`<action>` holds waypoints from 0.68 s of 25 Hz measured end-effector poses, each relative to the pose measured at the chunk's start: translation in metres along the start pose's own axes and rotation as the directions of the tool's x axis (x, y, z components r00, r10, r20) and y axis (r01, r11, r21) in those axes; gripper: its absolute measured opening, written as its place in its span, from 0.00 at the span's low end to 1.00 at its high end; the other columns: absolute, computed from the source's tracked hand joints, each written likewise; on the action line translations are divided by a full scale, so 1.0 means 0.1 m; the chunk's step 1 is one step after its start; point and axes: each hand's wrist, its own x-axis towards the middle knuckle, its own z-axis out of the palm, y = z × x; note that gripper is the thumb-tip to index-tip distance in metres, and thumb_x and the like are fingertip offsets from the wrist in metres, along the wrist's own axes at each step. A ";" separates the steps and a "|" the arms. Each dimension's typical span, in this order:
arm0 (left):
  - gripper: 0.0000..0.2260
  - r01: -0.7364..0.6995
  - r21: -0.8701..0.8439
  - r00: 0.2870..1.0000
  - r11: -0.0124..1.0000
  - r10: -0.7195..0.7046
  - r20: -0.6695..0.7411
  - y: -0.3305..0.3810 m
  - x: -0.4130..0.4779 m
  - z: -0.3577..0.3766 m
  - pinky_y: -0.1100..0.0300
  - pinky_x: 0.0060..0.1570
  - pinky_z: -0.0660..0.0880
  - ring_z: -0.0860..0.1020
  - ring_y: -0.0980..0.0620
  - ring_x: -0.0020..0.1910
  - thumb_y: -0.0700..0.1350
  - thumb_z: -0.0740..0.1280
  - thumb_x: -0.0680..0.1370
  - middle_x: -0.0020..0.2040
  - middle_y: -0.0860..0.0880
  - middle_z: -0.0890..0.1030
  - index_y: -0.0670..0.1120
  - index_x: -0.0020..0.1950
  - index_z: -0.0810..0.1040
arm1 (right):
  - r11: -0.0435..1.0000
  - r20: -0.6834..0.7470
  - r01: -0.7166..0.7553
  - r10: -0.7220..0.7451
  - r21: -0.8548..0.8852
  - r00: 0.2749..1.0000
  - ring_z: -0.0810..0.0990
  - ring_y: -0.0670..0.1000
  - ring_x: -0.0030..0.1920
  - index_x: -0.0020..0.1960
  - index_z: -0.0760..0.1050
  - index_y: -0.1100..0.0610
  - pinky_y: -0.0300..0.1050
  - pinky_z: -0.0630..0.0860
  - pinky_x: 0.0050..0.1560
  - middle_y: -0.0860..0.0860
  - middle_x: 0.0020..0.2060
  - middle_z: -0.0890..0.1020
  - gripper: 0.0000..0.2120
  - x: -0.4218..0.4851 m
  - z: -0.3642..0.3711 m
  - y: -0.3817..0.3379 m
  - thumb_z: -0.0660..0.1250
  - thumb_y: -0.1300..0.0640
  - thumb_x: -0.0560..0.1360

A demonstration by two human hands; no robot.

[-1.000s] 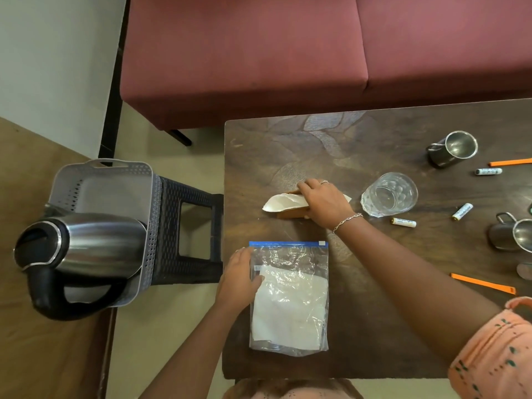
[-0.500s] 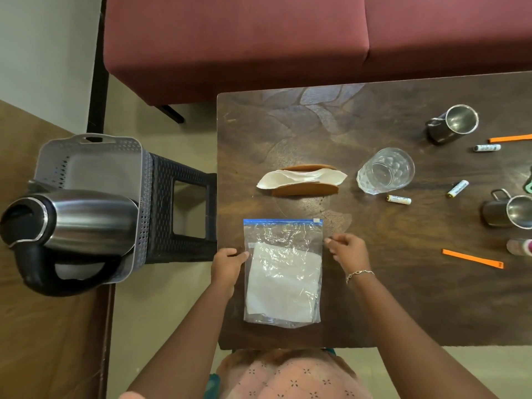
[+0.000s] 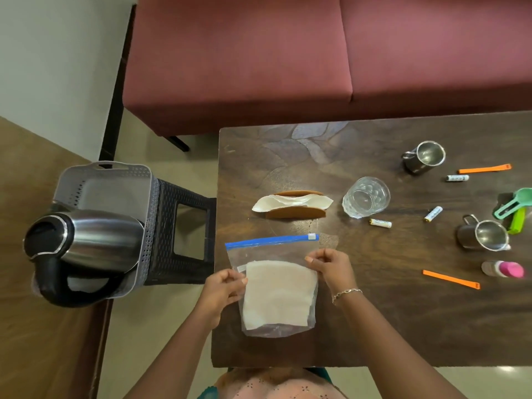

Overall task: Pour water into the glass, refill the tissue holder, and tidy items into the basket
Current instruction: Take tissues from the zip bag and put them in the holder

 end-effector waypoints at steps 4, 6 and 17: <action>0.09 -0.087 -0.061 0.996 0.994 0.086 -0.015 0.10 -0.29 -0.02 0.59 0.43 0.76 0.79 0.48 0.46 0.34 0.67 0.74 0.41 0.46 0.80 0.42 0.36 0.72 | 0.987 0.054 0.155 -0.157 0.044 0.986 0.75 0.49 0.34 0.34 0.76 0.57 0.38 0.73 0.38 0.51 0.31 0.77 0.11 -0.31 -0.11 -0.31 0.69 0.71 0.69; 0.11 -0.128 -0.095 0.992 0.987 0.126 -0.022 0.16 -0.43 -0.03 0.60 0.41 0.76 0.79 0.49 0.44 0.33 0.67 0.74 0.39 0.47 0.80 0.42 0.33 0.71 | 0.967 0.093 0.250 -0.253 0.040 0.963 0.75 0.48 0.34 0.34 0.76 0.57 0.37 0.74 0.38 0.52 0.31 0.78 0.11 -0.48 -0.17 -0.50 0.69 0.71 0.69; 0.41 -0.671 0.080 0.674 0.738 0.651 -0.350 0.72 -1.22 0.19 0.58 0.67 0.64 0.67 0.54 0.66 0.40 0.77 0.65 0.67 0.51 0.67 0.46 0.73 0.59 | 0.687 0.078 0.698 -0.699 -0.202 0.710 0.77 0.36 0.34 0.32 0.73 0.45 0.27 0.71 0.38 0.39 0.31 0.79 0.19 -1.03 -0.40 -1.09 0.71 0.68 0.68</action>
